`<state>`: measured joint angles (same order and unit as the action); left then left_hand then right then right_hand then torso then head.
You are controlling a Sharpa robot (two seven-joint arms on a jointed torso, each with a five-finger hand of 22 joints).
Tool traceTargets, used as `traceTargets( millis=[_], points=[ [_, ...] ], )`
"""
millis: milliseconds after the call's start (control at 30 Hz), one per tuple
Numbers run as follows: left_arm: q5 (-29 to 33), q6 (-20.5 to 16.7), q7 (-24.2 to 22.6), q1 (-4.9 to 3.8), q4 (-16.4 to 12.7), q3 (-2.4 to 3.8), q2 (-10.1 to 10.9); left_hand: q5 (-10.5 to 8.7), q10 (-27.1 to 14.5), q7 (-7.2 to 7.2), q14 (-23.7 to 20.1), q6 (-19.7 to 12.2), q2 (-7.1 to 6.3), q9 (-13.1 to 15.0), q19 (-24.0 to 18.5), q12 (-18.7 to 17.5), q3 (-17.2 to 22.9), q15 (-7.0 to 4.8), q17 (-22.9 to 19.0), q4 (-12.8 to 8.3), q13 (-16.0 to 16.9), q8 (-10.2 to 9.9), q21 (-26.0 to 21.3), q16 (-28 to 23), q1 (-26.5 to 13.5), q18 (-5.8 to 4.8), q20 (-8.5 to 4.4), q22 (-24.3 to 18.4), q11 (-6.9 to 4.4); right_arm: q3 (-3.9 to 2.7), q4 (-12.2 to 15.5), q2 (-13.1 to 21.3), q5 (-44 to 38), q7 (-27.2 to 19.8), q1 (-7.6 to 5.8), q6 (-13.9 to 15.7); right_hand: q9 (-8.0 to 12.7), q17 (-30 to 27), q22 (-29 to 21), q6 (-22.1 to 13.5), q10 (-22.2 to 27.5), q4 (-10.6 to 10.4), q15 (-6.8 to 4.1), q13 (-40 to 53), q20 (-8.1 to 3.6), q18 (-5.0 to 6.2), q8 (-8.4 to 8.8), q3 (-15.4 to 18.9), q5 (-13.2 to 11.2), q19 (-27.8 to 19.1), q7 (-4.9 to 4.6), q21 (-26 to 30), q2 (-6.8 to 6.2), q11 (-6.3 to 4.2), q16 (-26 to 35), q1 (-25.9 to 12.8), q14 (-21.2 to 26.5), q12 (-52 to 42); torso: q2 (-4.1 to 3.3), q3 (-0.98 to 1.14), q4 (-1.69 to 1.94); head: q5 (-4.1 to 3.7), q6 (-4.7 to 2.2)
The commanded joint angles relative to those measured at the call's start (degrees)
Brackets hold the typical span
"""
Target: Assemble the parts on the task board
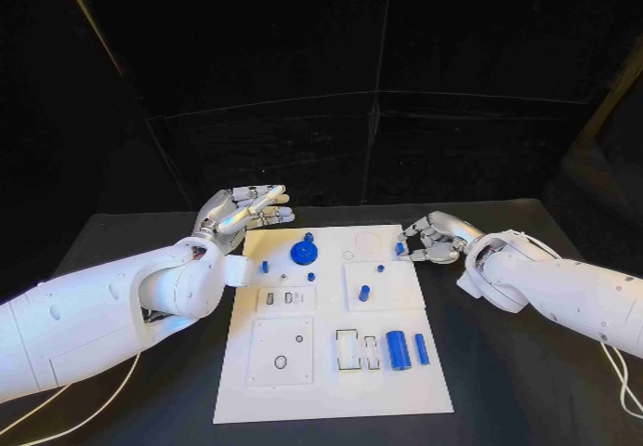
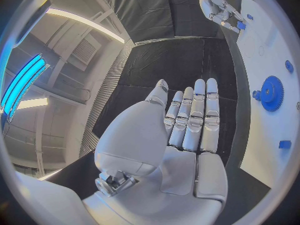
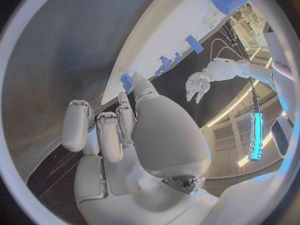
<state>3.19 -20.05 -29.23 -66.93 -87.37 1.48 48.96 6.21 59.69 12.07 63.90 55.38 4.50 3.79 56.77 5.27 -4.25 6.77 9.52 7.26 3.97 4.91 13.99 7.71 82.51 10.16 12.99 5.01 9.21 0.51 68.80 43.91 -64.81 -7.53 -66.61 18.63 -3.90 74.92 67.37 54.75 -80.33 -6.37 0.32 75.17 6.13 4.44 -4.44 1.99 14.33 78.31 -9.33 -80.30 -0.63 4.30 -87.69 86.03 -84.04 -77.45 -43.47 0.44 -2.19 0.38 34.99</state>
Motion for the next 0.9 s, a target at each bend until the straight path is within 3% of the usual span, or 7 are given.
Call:
traceTargets(
  millis=[33, 533, 900],
  points=[
    [-0.13, 0.92, -0.12, -0.05, -0.04, 0.05, -0.12, 0.04, 0.07, -0.08, 0.36, 0.22, 0.38, -0.04, 0.38, -0.03, 0.01, -0.07, 0.07, -0.47, -0.07, -0.26, 0.20, -0.19, 0.36, 0.36, -0.06, -0.08, 0.07, -0.02, -0.14, -0.39, -0.10, -0.29, -0.05, 0.55, -0.05, 10.58, 0.19, 0.49, -0.30, 0.11, -0.33, 2.81, -0.02, 0.04, 0.10, -0.42, -0.61, 0.31, -0.07, -0.10, 0.87, -0.01, -0.38, 0.08, -4.96, 0.11, 0.01, 0.03, -0.06, 0.18, 0.10],
    [-0.13, 0.97, 0.02, -0.04, -0.02, 0.05, -0.17, 0.04, 0.05, -0.06, 0.36, 0.21, 0.44, -0.05, 0.39, -0.07, 0.04, -0.07, 0.08, -0.47, -0.09, -0.29, 0.20, -0.21, 0.37, 0.36, -0.06, -0.09, 0.08, -0.02, -0.91, -1.07, -0.07, -0.52, -0.04, 0.15, -0.23, 10.99, 0.94, 3.42, -0.85, 1.03, -0.82, 3.40, -0.40, -0.09, -0.70, -2.02, -2.96, 0.73, 0.67, -0.47, 2.24, -0.64, -0.54, 0.55, -5.05, -0.53, 0.00, 0.02, -0.02, 0.20, 0.18],
    [-0.13, 0.94, 0.07, -0.03, -0.02, 0.05, -0.13, 0.04, 0.01, -0.03, 0.37, 0.18, 0.51, -0.05, 0.40, -0.13, 0.06, -0.06, 0.10, -0.47, -0.11, -0.33, 0.20, -0.24, 0.37, 0.35, -0.07, -0.10, 0.10, -0.02, -1.12, -1.18, -0.06, -0.35, -0.04, -0.06, -0.23, 11.10, 1.16, 4.16, -0.92, 1.25, -0.95, 3.47, -0.53, -0.14, -0.86, -2.48, -3.27, 0.84, 0.85, -0.57, 2.48, -0.79, -0.59, 0.53, -5.07, -0.60, 0.00, 0.04, -0.05, 0.18, 0.29]
  ],
)
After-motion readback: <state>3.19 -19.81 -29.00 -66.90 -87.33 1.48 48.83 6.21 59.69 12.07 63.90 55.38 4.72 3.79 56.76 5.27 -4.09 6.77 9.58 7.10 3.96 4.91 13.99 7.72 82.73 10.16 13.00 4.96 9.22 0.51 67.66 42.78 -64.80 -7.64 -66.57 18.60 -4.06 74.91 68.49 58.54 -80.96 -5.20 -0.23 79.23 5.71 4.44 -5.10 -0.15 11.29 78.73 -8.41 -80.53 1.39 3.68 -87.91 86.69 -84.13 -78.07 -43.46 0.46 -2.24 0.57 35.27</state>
